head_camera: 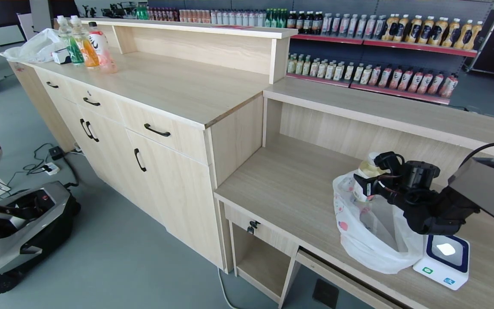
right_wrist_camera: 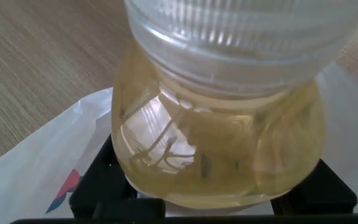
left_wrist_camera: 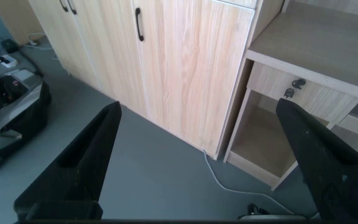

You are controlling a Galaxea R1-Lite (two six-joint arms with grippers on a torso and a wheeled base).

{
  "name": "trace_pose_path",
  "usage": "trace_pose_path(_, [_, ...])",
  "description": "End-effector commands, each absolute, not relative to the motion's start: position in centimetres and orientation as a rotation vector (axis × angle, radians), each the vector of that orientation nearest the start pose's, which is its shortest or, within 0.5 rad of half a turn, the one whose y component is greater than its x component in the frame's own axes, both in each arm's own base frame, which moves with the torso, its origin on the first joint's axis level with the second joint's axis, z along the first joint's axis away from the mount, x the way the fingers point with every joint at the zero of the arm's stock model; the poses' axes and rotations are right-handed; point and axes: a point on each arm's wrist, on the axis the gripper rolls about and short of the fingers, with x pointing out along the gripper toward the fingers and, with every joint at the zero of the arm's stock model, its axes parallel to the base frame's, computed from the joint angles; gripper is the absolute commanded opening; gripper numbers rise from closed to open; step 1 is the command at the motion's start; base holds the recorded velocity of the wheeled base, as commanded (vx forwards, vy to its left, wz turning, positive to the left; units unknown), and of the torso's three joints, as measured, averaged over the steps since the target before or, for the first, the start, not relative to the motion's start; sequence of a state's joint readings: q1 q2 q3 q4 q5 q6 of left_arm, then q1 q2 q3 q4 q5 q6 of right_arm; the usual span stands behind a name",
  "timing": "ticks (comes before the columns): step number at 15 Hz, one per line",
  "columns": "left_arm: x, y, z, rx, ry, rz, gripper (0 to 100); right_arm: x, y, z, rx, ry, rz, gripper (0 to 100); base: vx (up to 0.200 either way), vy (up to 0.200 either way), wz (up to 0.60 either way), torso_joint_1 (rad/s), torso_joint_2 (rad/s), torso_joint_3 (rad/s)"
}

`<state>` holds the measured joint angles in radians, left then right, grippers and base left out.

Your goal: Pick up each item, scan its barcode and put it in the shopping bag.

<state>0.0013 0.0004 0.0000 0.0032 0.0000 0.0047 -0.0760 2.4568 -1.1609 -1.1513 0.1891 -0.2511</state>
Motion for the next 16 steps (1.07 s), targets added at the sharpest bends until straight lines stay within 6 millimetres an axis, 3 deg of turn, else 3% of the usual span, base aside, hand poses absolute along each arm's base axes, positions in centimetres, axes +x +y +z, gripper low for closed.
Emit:
trace_pose_path(1, [-2.3, 0.0, 7.5, 0.005, 0.003, 0.002, 100, 45.1, -3.0, 1.9, -0.228, 0.154, 0.134, 0, 0.000, 0.000, 0.00, 0.000, 0.00, 0.000])
trace_pose_path(4, [-2.3, 0.0, 7.5, 0.005, 0.003, 0.002, 100, 44.8, -2.9, 1.9, -0.228, 0.160, 0.136, 0, 0.000, 0.000, 0.00, 0.000, 0.00, 0.000])
trace_pose_path(5, [-2.3, 0.0, 7.5, 0.005, 0.003, 0.002, 100, 44.8, -2.9, 2.1, -0.228, 0.158, 0.136, 100, 0.000, 0.000, 0.00, 0.000, 0.00, 0.000])
trace_pose_path(12, [-2.3, 0.0, 7.5, 0.005, 0.003, 0.002, 100, 44.2, -2.9, 3.6, -0.220, 0.138, 0.133, 100, 0.000, 0.000, 0.00, 0.000, 0.00, 0.000])
trace_pose_path(14, [-2.3, 0.0, 7.5, 0.005, 0.003, 0.002, 100, 44.0, -2.8, 5.6, -0.220, 0.101, 0.134, 100, 0.000, 0.000, 0.00, 0.000, 0.00, 0.000])
trace_pose_path(16, [-2.3, 0.0, 7.5, 0.005, 0.003, 0.002, 100, 43.2, -2.2, 9.0, -0.230, 0.035, 0.159, 100, 0.000, 0.000, 0.00, 0.000, 0.00, 0.000])
